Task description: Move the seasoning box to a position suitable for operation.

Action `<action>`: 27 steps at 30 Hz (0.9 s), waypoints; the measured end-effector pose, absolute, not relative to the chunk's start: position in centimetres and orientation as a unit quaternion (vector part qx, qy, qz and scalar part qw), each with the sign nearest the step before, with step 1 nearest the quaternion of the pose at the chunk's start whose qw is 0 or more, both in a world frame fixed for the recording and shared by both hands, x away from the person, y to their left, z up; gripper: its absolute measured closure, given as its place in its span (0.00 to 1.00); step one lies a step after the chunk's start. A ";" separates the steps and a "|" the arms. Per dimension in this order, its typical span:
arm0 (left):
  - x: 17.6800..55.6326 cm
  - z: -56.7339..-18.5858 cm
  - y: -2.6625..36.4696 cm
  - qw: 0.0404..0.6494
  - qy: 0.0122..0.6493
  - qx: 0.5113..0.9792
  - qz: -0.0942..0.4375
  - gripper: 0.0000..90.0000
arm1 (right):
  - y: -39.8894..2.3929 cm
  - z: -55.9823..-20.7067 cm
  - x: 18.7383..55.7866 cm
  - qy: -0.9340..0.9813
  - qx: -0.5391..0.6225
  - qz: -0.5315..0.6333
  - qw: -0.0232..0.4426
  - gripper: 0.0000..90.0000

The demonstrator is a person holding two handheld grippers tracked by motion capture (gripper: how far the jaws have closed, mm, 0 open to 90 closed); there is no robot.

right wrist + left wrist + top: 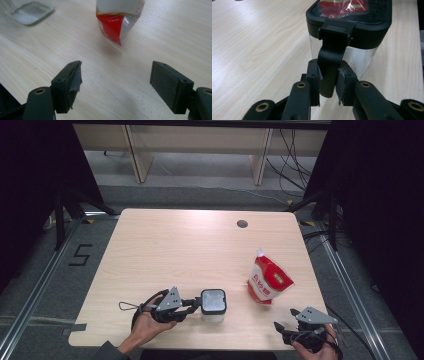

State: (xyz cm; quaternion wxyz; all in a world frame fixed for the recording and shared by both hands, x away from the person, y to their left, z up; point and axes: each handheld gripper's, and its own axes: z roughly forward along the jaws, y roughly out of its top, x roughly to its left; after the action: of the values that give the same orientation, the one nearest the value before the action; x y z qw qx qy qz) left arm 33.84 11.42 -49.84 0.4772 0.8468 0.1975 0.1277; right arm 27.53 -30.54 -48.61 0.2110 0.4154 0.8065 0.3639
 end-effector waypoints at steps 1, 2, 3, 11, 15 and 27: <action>33.7 -49.9 11.3 0.477 0.201 0.847 0.125 0.82 | -30.5 -48.6 27.5 0.805 0.415 0.366 0.211 0.29; 33.6 -49.9 11.2 0.479 0.197 0.847 0.121 0.82 | -30.5 -48.6 27.5 0.806 0.414 0.365 0.213 0.29; 33.5 -49.9 11.1 0.479 0.198 0.847 0.121 0.82 | -30.5 -48.6 27.5 0.803 0.420 0.367 0.209 0.29; 33.0 -49.9 10.5 0.477 0.188 0.851 0.111 0.82 | -30.4 -48.5 27.4 0.801 0.424 0.366 0.209 0.29; 33.0 -49.9 10.4 0.476 0.184 0.853 0.105 0.82 | -30.5 -48.5 27.5 0.804 0.416 0.367 0.214 0.29; 33.0 -49.7 10.3 0.482 0.191 0.852 0.080 0.60 | -30.4 -48.4 27.4 0.805 0.410 0.378 0.201 0.28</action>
State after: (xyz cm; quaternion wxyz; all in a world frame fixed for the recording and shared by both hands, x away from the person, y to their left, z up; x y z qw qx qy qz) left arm 33.03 10.31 -49.73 0.4818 0.8515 0.1910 0.0796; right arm 27.38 -30.37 -48.42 0.2005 0.4104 0.8053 0.3780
